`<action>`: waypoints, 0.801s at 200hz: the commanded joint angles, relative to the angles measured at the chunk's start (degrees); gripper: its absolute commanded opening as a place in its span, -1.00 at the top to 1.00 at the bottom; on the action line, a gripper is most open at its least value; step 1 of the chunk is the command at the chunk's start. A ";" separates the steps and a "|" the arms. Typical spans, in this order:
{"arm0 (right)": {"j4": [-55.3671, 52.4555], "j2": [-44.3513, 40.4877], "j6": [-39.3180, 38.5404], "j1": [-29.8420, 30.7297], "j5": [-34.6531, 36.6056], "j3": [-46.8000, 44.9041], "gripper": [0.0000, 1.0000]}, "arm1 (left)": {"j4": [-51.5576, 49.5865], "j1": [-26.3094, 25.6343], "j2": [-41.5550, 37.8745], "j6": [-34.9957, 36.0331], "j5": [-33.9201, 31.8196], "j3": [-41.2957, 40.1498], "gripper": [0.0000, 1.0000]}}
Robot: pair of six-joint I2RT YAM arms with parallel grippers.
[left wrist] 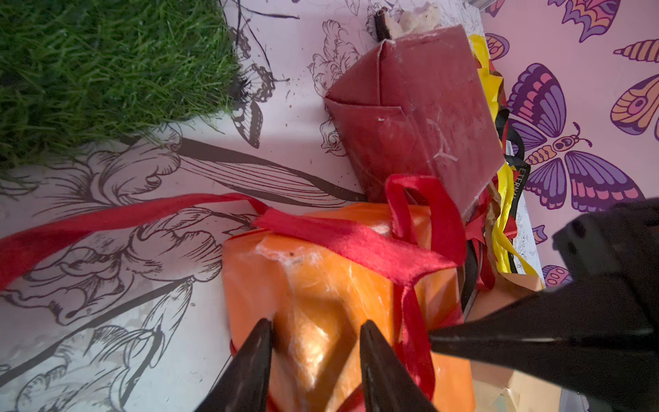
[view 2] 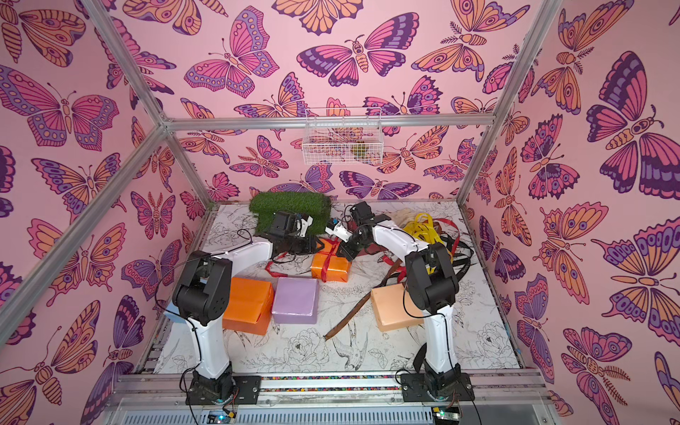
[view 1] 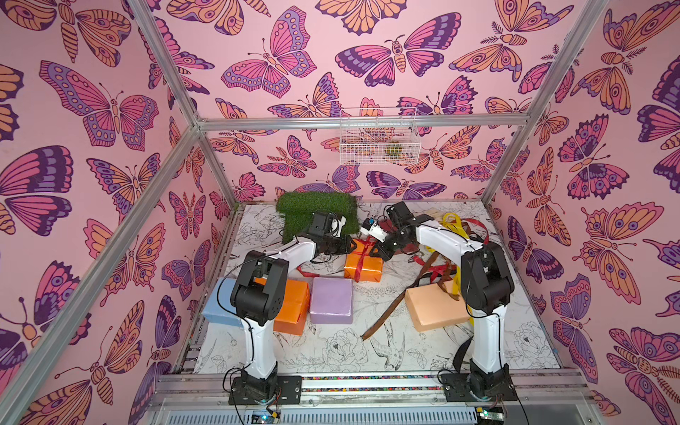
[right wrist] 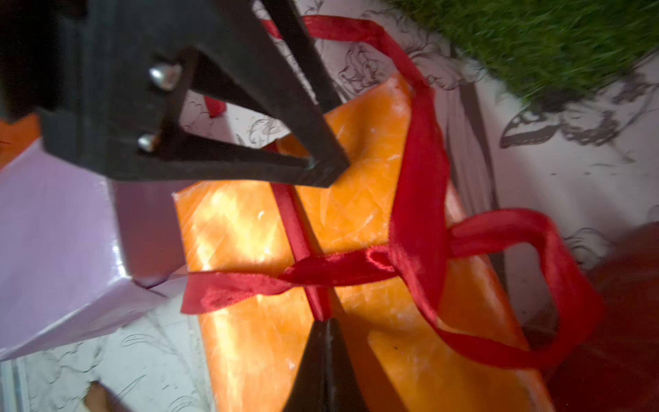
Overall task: Untie the ribbon bows on the gift boxes
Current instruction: Pull the ribbon from the gift box.
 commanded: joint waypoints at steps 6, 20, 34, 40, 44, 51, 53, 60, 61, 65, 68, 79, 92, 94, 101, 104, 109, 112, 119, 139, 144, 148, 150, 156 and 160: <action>-8.91 -1.38 0.54 0.19 -9.51 1.59 1.00 | 0.33 0.16 0.59 0.93 2.02 0.18 0.14; -9.26 -1.78 0.84 -0.07 -11.88 2.03 1.00 | 0.32 0.21 0.48 0.96 2.13 0.10 0.14; -8.28 -2.46 1.78 -0.50 -13.95 1.90 1.00 | 0.32 0.25 0.17 1.15 2.02 -0.20 0.14; -7.65 -2.73 2.34 -0.76 -14.85 1.81 1.00 | 0.26 0.25 0.04 1.30 2.01 -0.38 0.14; -7.19 -2.99 2.82 -0.94 -15.42 1.73 1.00 | 0.24 0.25 -0.02 1.39 1.92 -0.50 0.14; -6.23 -3.39 3.76 -1.36 -16.29 1.53 1.00 | 0.28 0.33 -0.19 1.48 1.92 -0.74 0.14; -5.90 -3.51 4.07 -1.46 -16.53 1.47 1.00 | 0.25 0.34 -0.24 1.49 1.92 -0.80 0.14; -4.77 -4.04 5.08 -1.89 -17.37 1.13 1.00 | 0.26 0.34 -0.37 1.59 1.99 -1.01 0.14; -4.59 -4.07 5.23 -1.93 -17.46 1.05 1.00 | 0.25 0.34 -0.42 1.63 2.00 -1.03 0.14; -3.94 -4.37 5.82 -2.16 -17.94 0.79 1.00 | 0.28 0.38 -0.53 1.67 1.92 -1.19 0.14; -3.48 -4.63 6.18 -2.36 -18.32 0.61 1.00 | 0.27 0.42 -0.55 1.75 1.92 -1.36 0.14; -1.34 -5.56 7.97 -2.95 -19.59 -0.25 1.00 | 0.26 0.43 -0.79 1.85 1.95 -1.62 0.14; 1.15 -6.75 9.95 -3.66 -21.33 -1.31 1.00 | 0.33 0.56 -0.90 1.93 1.90 -1.89 0.14; 1.66 -6.87 10.23 -3.75 -21.63 -1.49 1.00 | 0.29 0.59 -0.90 1.94 1.91 -1.92 0.14; 3.05 -7.51 11.52 -4.17 -22.59 -2.10 1.00 | 0.27 0.60 -0.98 1.95 1.93 -1.90 0.14; 3.85 -7.79 12.12 -4.30 -22.92 -2.36 1.00 | 0.30 0.60 -0.91 1.94 1.93 -1.93 0.14; 5.02 -8.32 13.10 -4.57 -23.58 -2.80 1.00 | 0.29 0.68 -0.95 1.94 1.96 -2.00 0.14; 5.67 -8.63 13.70 -4.72 -23.99 -3.07 1.00 | 0.31 0.69 -0.98 1.94 2.01 -2.00 0.14; 7.39 -9.22 15.06 -5.14 -24.91 -3.68 1.00 | 0.33 0.69 -1.08 2.03 2.01 -1.99 0.14; 12.21 -11.25 19.08 -6.12 -27.12 -5.20 1.00 | 0.32 0.69 -0.99 1.59 2.16 -1.86 0.14; 13.52 -11.72 20.13 -6.30 -27.58 -5.57 1.00 | 0.25 0.65 -0.95 1.59 2.34 -1.86 0.14; 14.58 -12.17 21.04 -6.42 -27.87 -5.92 1.00 | 0.25 0.60 -0.83 1.59 2.57 -1.85 0.15; 15.10 -12.32 21.49 -6.46 -28.02 -6.07 1.00 | 0.31 0.60 -0.82 1.59 2.54 -1.84 0.15; 16.54 -12.97 22.71 -6.61 -28.24 -6.46 1.00 | 0.32 0.60 -0.82 1.59 2.50 -1.91 0.15; 17.48 -13.43 23.46 -6.70 -28.39 -6.72 1.00 | 0.29 0.60 -0.82 1.59 2.52 -1.96 0.15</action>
